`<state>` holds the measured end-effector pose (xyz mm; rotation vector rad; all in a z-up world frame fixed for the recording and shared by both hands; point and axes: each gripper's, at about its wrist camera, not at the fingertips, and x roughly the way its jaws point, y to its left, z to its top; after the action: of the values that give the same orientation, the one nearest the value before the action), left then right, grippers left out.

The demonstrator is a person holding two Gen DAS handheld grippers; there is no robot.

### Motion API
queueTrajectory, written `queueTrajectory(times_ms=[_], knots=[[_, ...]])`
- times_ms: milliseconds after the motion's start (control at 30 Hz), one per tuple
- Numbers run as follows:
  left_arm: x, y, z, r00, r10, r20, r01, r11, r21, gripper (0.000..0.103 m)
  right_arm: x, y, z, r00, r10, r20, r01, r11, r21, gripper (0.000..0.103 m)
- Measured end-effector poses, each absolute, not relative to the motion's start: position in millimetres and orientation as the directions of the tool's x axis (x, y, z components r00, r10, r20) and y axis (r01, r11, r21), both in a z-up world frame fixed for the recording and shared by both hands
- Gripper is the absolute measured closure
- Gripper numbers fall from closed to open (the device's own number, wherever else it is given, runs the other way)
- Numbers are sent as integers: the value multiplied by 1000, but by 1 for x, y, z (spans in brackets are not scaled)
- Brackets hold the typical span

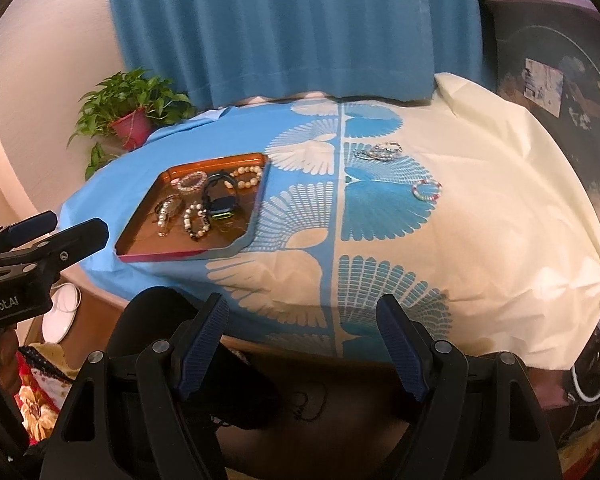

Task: Organize jewelry
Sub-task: 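Move both tools to the remaining jewelry on the cream sheet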

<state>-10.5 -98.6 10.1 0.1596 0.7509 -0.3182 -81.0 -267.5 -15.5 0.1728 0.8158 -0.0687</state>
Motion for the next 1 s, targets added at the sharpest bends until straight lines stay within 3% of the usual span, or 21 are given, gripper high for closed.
queueTrajectory(times_ms=[333,667,867,1000], knots=[[48,-144,3,652,-236,-720,359,933,19,4,-49,-317,-30,668,-46,-743,206,970,126,26],[165,-243,-16,598,-268,-756,416,909,7,4,27,-430,-55,624,-198,-756,383,921,76,26],[234,-309,-37,528,-335,-780,525,851,-11,4,82,-481,-90,585,-186,-789,403,911,85,26],[269,-341,-62,488,-309,-816,565,825,26,4,110,-497,-108,572,-175,-801,390,918,78,26]])
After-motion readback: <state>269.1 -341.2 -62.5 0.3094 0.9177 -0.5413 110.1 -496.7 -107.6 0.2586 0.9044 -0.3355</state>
